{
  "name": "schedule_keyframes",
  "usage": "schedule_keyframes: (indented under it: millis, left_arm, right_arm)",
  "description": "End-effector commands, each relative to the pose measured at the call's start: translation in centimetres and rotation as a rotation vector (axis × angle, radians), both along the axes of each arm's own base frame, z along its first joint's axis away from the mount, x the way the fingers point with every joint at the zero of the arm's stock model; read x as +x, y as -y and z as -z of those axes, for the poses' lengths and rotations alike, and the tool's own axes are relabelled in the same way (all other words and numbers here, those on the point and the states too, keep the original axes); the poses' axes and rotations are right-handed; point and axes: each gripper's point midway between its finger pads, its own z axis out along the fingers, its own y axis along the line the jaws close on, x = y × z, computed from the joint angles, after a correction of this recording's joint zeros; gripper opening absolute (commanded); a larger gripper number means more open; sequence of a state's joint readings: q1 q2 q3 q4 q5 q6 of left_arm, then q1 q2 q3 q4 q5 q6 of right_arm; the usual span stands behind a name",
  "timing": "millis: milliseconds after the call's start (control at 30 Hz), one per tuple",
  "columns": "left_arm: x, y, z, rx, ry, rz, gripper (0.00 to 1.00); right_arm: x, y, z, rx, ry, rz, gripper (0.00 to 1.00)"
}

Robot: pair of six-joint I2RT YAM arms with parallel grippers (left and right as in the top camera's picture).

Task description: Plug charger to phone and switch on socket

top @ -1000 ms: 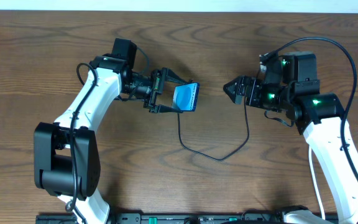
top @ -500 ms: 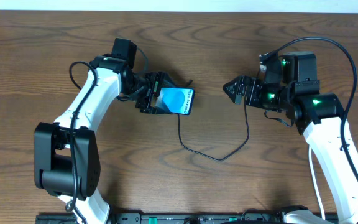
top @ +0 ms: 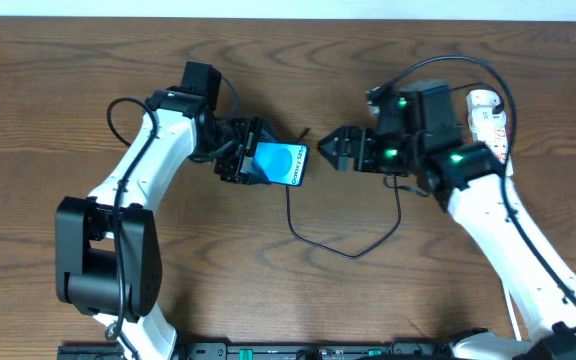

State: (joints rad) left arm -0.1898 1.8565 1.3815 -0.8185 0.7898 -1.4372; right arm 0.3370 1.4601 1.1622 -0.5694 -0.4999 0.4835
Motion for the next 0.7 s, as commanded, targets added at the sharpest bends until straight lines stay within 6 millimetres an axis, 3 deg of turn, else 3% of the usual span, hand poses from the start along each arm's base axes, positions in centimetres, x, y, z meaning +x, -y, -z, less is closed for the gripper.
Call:
schedule_keyframes:
  millis: [0, 367, 667]
  left_arm:
    - [-0.4, 1.0, -1.5, -0.017, 0.031, 0.019, 0.54]
    - [-0.5, 1.2, -1.6, -0.021, 0.019, 0.015, 0.54]
    - [-0.7, 1.7, -2.1, -0.061, 0.004, 0.016, 0.54]
  right_arm:
    - [-0.2, -2.5, 0.2, 0.033, -0.033, -0.02, 0.88]
    - [-0.7, -4.8, 2.6, -0.005, -0.103, 0.017, 0.59]
    - [-1.0, -6.4, 3.8, -0.025, -0.119, 0.031, 0.48]
